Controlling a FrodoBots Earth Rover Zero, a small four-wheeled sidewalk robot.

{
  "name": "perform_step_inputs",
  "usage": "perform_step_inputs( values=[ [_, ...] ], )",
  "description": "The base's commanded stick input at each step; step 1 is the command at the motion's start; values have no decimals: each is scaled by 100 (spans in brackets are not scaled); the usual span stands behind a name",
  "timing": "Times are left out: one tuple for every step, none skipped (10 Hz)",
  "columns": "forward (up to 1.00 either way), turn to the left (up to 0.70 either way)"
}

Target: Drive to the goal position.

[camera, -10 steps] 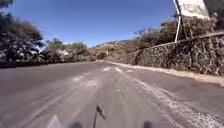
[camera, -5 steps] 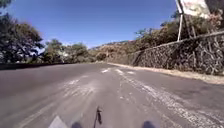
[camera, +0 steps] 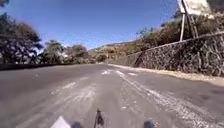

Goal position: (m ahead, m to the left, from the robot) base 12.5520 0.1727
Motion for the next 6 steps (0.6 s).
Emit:
perform_step_inputs(
  values=[
    [70,20],
    [70,5],
    [70,0],
    [70,0],
    [70,0],
    [70,0]
  ],
)
